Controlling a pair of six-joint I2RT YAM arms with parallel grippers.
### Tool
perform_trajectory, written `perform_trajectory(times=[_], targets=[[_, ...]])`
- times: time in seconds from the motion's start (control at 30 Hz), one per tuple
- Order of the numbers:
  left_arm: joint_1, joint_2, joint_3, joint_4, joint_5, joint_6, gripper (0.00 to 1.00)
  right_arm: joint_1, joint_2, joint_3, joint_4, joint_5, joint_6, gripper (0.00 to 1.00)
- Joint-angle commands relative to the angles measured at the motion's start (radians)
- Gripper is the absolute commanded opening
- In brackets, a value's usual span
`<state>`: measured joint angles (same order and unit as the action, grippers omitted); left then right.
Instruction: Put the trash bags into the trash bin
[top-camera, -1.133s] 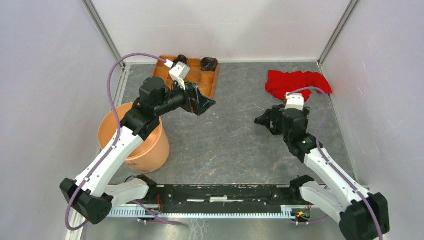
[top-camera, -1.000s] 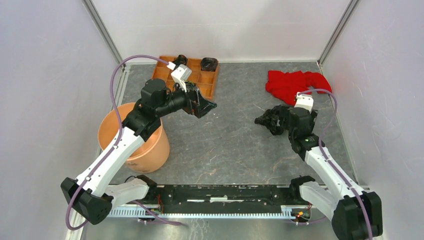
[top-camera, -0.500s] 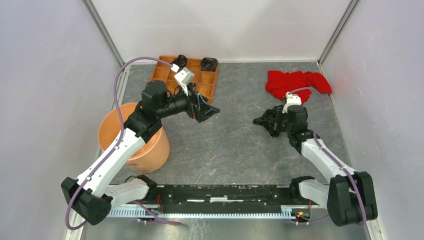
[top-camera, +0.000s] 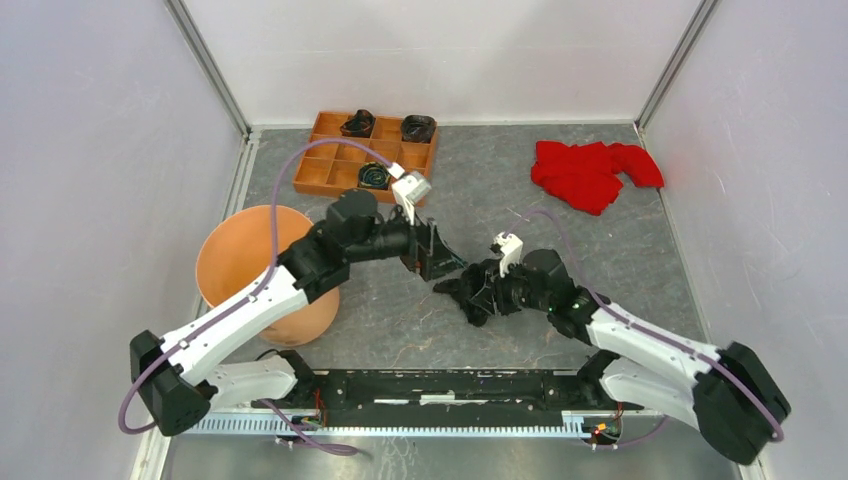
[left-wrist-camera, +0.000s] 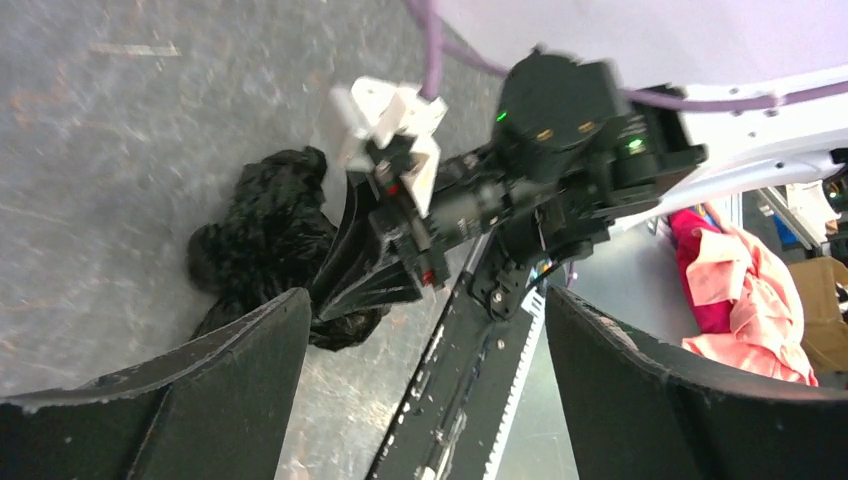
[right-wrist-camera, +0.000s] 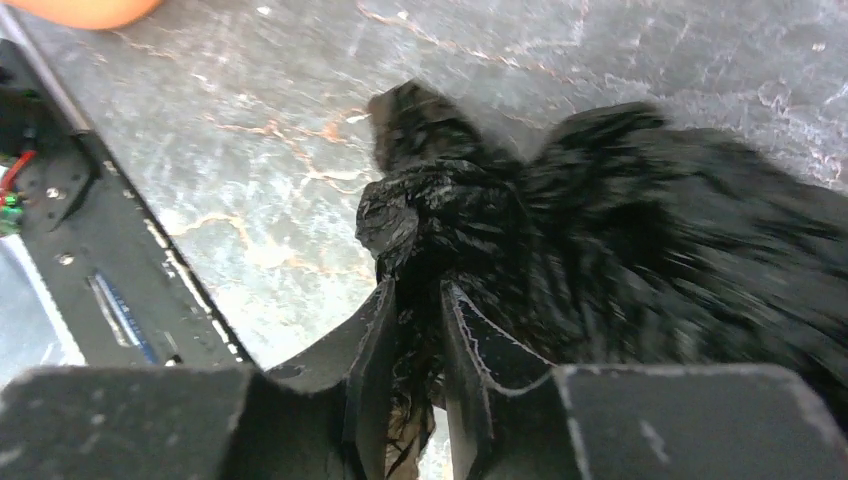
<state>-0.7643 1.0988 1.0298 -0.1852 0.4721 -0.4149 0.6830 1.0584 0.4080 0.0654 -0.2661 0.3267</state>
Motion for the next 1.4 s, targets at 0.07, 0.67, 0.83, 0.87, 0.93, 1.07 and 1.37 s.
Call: perform_trajectory(times=[0.07, 0.67, 0.83, 0.87, 0.93, 1.07, 1.37], targets=[[-0.142, 0.061, -0.041, 0.000, -0.171, -0.097, 0.90, 0.014, -0.265, -0.034, -0.042, 0.043, 0.037, 0.44], [-0.198, 0.059, -0.183, 0.038, -0.379, -0.278, 1.00, 0.011, -0.560, -0.183, -0.364, 0.568, 0.561, 0.98], [-0.199, 0.103, -0.213, 0.086, -0.367, -0.305, 1.00, 0.012, -0.479, -0.268, -0.131, 0.365, 0.717, 0.98], [-0.198, 0.106, -0.213, 0.086, -0.372, -0.305, 1.00, 0.013, -0.447, -0.275, -0.091, 0.337, 0.732, 0.98], [-0.198, 0.097, -0.225, 0.096, -0.381, -0.305, 1.00, 0.017, -0.387, -0.280, -0.030, 0.298, 0.750, 0.97], [-0.198, 0.075, -0.254, 0.102, -0.392, -0.305, 1.00, 0.023, -0.323, -0.257, 0.074, 0.281, 0.681, 0.77], [-0.198, 0.053, -0.258, 0.070, -0.407, -0.275, 1.00, 0.021, -0.281, -0.140, 0.153, 0.242, 0.350, 0.00]])
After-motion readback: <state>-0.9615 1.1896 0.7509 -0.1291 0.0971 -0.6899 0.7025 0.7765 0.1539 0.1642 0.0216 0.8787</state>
